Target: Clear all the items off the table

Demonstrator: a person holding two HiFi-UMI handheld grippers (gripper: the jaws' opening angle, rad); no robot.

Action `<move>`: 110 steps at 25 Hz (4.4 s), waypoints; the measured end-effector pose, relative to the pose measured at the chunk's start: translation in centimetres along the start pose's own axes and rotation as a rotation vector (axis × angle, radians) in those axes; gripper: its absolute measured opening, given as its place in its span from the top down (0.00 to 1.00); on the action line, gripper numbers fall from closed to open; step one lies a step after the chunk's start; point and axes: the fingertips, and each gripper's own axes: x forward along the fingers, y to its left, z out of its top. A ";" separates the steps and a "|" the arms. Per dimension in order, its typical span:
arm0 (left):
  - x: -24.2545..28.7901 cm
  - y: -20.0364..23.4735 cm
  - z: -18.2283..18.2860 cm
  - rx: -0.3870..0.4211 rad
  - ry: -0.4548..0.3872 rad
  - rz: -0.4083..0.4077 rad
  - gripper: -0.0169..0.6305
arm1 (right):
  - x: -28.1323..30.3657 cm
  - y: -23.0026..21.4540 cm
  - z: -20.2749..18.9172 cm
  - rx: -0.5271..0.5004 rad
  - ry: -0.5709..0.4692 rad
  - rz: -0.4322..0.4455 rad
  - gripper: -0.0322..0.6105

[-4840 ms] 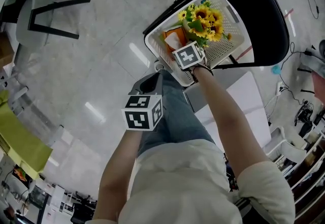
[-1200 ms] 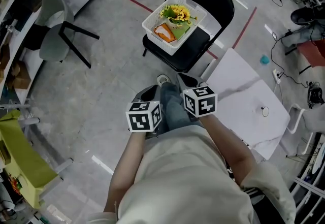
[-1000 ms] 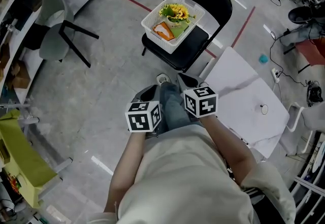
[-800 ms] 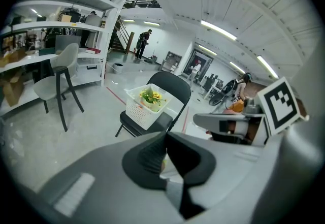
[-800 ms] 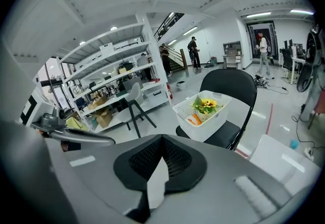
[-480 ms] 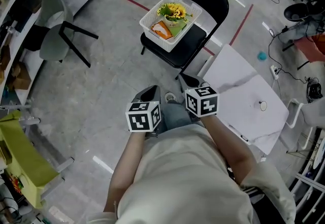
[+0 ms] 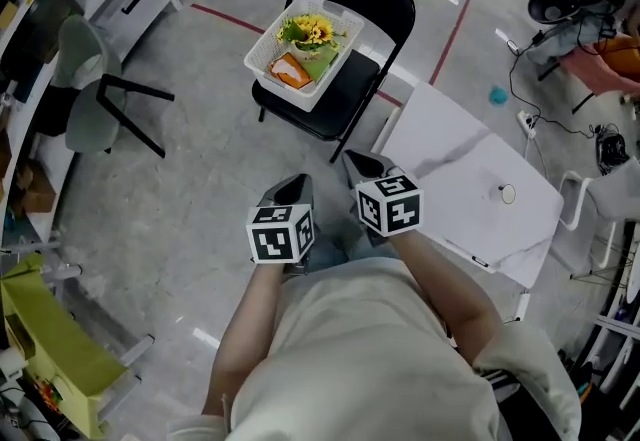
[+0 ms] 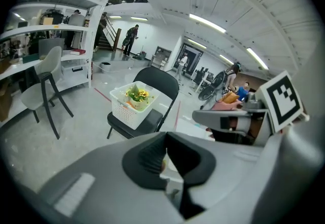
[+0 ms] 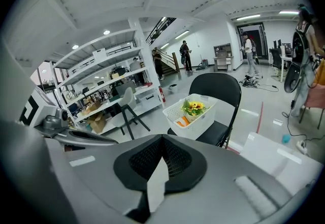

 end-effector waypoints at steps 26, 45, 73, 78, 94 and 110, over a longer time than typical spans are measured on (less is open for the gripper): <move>9.6 -21.9 -3.9 0.147 0.132 -0.191 0.96 | -16.0 -20.5 -8.3 0.199 -0.048 -0.245 0.95; 14.9 -35.4 -11.7 0.207 0.244 -0.268 0.96 | -28.3 -33.8 -19.5 0.365 -0.065 -0.457 0.95; 23.3 -43.6 -20.7 0.261 0.338 -0.295 0.96 | -29.4 -46.9 -32.5 0.482 -0.005 -0.598 0.82; 25.4 -42.8 -22.4 0.253 0.360 -0.282 0.96 | -27.6 -49.4 -35.2 0.481 0.025 -0.635 0.69; 31.4 -40.0 -27.0 0.227 0.436 -0.280 0.96 | -21.5 -57.8 -41.7 0.564 0.029 -0.778 0.41; 35.5 -38.7 -30.6 0.204 0.469 -0.272 0.96 | -18.2 -63.4 -43.5 0.515 -0.005 -0.837 0.28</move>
